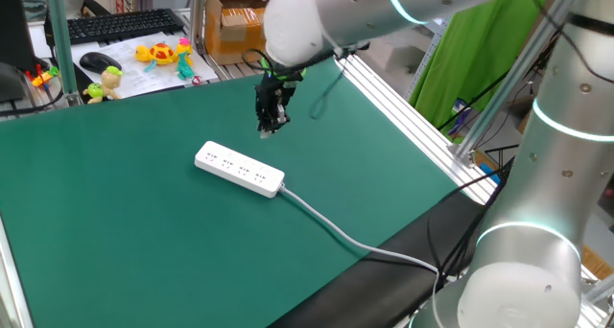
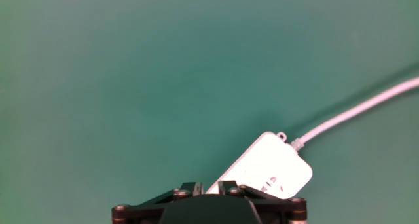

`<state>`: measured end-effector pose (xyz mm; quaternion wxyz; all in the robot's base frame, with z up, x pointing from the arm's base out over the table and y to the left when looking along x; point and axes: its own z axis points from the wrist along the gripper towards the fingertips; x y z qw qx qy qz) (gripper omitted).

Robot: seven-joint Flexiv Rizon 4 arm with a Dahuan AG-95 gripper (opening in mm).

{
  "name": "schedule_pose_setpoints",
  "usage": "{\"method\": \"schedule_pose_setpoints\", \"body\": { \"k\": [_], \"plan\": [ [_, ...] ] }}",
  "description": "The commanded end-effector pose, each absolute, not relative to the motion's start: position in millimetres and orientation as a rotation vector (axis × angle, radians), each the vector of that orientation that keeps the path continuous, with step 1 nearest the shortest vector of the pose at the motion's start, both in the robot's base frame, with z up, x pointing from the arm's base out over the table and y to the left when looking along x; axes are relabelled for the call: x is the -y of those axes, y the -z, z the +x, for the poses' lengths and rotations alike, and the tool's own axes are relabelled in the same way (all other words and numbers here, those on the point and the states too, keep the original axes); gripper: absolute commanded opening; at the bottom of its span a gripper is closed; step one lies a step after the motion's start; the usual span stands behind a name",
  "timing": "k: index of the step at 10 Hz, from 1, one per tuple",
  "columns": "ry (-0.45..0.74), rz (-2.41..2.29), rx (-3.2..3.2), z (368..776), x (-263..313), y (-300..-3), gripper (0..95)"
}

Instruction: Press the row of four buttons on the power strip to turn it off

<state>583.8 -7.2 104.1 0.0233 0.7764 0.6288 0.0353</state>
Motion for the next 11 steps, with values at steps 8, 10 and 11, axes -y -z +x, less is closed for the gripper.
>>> {"method": "schedule_pose_setpoints", "body": {
  "k": [8, 10, 11],
  "plan": [
    [-0.091, 2.534, -1.827, 583.4, 17.8, -79.0, 95.0],
    [-0.089, 2.52, -1.844, 583.0, 17.8, -75.4, 95.0],
    [-0.089, 2.514, -1.852, 583.0, 17.8, -75.5, 95.0]
  ]
}}
